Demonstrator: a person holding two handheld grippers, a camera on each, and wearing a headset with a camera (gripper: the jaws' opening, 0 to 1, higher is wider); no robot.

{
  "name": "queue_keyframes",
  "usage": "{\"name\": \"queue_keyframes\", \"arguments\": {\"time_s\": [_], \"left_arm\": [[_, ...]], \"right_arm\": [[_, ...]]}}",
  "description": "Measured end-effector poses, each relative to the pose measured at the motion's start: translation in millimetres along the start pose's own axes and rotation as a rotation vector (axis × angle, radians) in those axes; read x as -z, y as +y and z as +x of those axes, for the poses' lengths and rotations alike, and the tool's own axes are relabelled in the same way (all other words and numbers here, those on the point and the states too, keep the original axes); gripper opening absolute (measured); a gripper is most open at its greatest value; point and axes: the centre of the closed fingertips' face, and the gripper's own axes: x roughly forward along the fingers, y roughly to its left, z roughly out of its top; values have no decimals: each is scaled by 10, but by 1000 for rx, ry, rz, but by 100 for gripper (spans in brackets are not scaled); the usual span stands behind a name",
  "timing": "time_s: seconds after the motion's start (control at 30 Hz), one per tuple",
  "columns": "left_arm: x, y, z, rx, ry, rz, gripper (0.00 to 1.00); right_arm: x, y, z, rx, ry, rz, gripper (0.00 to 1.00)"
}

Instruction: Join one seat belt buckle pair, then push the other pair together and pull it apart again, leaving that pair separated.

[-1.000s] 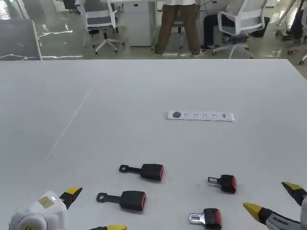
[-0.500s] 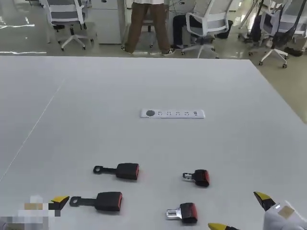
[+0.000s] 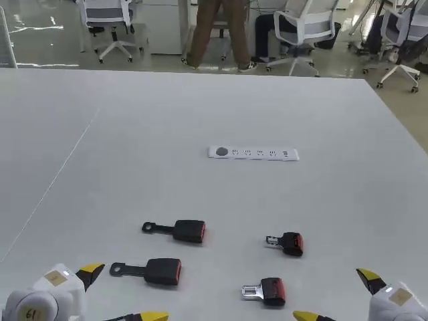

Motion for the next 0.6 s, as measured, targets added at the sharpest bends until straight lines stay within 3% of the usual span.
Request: {"name": "queue_keyframes", "arguments": {"time_s": [0.6], "left_arm": [[20,5,-50,-25,5,-8,100]], "right_arm": [[14,14,7,-11,-3,5,94]]}}
